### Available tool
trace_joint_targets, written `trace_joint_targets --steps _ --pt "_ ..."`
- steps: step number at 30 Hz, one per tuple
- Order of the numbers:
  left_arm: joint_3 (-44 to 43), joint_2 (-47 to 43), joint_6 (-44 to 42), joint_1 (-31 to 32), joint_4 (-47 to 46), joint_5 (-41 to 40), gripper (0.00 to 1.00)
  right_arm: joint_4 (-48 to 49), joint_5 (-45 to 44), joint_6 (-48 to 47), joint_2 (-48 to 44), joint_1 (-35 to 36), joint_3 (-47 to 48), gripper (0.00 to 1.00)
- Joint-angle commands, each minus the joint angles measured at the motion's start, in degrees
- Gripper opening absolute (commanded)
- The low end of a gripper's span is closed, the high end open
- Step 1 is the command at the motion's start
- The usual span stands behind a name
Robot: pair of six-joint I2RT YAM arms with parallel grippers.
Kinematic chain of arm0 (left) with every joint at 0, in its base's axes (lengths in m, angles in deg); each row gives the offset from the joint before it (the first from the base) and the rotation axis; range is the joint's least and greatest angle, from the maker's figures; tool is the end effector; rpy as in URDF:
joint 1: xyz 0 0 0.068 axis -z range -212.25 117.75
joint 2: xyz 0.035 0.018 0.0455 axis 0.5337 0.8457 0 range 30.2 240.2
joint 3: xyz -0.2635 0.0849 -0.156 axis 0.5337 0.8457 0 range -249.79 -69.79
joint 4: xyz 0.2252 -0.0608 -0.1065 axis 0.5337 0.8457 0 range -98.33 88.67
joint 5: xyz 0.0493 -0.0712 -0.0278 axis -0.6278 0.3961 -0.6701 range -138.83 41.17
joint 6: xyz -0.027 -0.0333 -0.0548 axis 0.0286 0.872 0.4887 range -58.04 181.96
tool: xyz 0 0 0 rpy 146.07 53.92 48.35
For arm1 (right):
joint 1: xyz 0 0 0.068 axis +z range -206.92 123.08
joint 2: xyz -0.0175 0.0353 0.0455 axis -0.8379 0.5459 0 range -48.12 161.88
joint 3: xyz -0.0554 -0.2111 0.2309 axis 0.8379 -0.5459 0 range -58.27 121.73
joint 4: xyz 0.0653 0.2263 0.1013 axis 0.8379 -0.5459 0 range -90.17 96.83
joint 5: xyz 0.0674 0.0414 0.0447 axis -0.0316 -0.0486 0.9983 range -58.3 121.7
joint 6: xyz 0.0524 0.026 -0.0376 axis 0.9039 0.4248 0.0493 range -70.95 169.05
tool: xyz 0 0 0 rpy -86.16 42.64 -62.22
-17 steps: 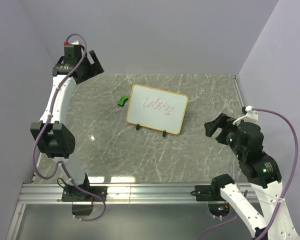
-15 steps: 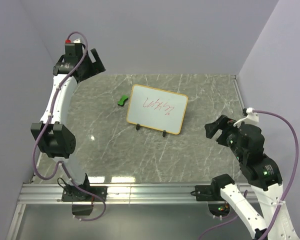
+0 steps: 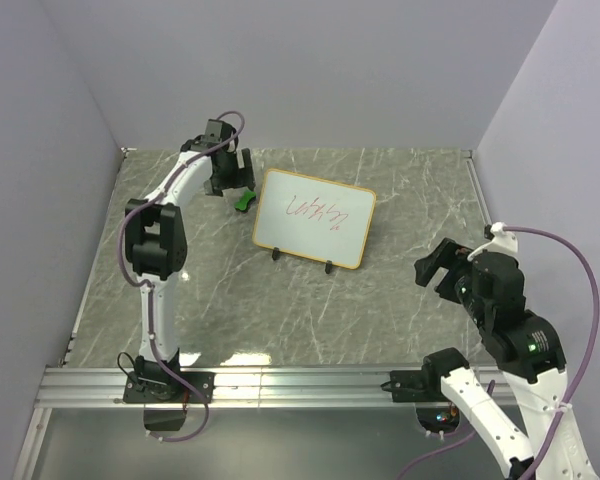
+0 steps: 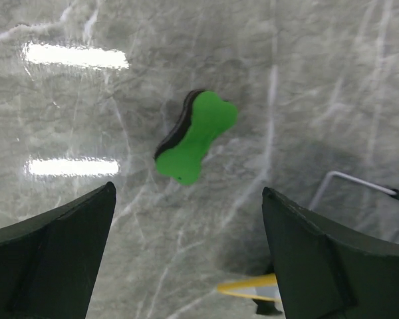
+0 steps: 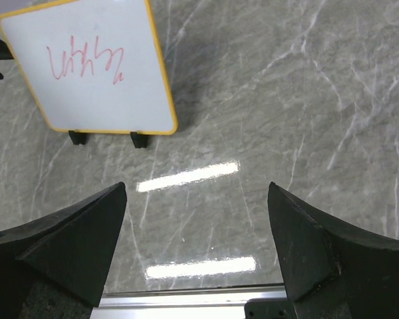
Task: Erase the whiteboard
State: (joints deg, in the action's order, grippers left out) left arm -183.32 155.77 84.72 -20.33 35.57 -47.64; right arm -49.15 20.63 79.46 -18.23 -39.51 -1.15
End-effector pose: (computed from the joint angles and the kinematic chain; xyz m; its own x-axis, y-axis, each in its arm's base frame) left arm 0.5091 -0.1087 0.2663 -0.8318 -0.2198 -0.5097 -0.1128 0.9660 -0.2324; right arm 0.0511 0.0047 0.3688 -0.4630 0.3756 -0.8029 0.1176 0.9238 0.3643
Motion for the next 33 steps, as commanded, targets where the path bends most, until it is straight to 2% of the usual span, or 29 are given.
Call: trace_joint_targets --steps 1,10,14,18,23,26,27,29,30,31,33 --pt "-3.18 1.15 -2.37 -0.67 -1.80 -1.02 0.96 -1.58 -1.76 0.61 2.27 0.26 1.41 0.93" --pt "-0.72 5.64 -8.00 0.91 -4.52 -0.57 0.93 0.87 -2.20 1.93 7.99 0.34 1.06 0.93" --pt "-3.26 8.27 -8.79 1.26 -4.09 -0.92 0.90 1.84 -1.85 2.19 10.71 0.34 1.15 0.92" --pt "-5.29 10.82 -8.79 1.44 -3.30 -1.02 0.78 2.81 -1.23 2.72 12.91 0.26 0.71 0.92" --pt "-5.56 12.85 -9.14 2.58 -2.50 -5.58 0.68 3.78 -1.41 2.28 14.23 0.34 0.27 0.91" --pt "-5.47 13.20 -8.53 2.58 -2.59 -6.81 0.51 4.22 -1.15 1.76 15.02 0.34 0.09 0.91" --pt "-5.56 13.20 -8.44 2.49 -2.59 -6.90 0.39 4.74 -0.80 1.58 15.28 0.34 0.01 0.91" --pt "-5.56 13.11 -8.26 2.58 -2.59 -7.08 0.27 5.36 -0.44 1.23 15.72 0.34 -0.26 0.91" --pt "-5.56 13.11 -8.09 2.49 -2.50 -7.17 0.10 5.80 -0.18 0.97 15.90 0.34 -0.61 0.91" --pt "-5.56 13.11 -8.00 2.32 -2.33 -7.34 0.01 7.11 0.43 0.79 16.16 0.34 -0.70 0.91" --pt "-5.29 12.85 -6.86 1.62 -2.06 -7.17 0.00 9.57 2.36 -0.79 16.87 0.34 -1.13 0.91"
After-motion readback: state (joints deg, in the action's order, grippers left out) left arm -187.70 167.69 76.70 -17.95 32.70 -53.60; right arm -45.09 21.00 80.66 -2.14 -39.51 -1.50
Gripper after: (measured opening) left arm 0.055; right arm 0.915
